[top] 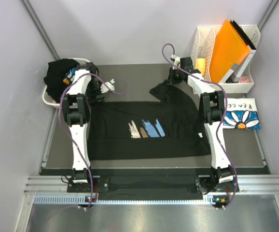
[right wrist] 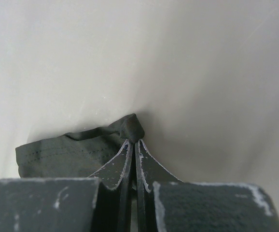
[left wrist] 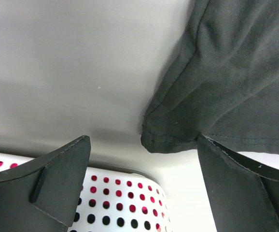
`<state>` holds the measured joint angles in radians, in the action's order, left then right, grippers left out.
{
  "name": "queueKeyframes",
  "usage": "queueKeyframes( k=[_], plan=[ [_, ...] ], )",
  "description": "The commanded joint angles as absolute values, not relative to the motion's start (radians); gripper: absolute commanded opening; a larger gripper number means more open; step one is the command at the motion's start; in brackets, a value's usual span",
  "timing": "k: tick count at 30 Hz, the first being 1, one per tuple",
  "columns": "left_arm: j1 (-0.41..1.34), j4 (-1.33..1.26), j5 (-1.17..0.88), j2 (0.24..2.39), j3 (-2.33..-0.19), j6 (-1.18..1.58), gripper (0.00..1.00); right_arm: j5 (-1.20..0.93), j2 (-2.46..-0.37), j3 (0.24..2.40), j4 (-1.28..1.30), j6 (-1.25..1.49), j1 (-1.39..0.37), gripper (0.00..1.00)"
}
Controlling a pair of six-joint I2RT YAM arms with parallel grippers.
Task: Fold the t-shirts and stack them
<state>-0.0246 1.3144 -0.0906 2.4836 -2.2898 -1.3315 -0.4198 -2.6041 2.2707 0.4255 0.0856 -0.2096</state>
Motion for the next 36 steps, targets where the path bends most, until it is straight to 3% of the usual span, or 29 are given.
queueKeyframes(
  k=[1, 9, 16, 36],
  plan=[
    [-0.028, 1.365, -0.15, 2.468, -2.335, -1.364, 0.96, -0.399, -2.566, 2.243, 0.466, 0.063, -0.232, 0.0],
    [-0.023, 1.37, -0.156, 2.427, -2.327, -1.351, 0.95, -0.387, -2.569, 2.25, 0.466, 0.051, -0.242, 0.0],
    [-0.021, 1.367, -0.15, 2.419, -2.329, -1.351, 0.75, -0.382, -2.568, 2.249, 0.468, 0.046, -0.247, 0.0],
    [-0.023, 1.341, -0.098, 2.488, -2.322, -1.373, 0.79, -0.37, -2.56, 2.24, 0.471, 0.031, -0.25, 0.0]
  ],
)
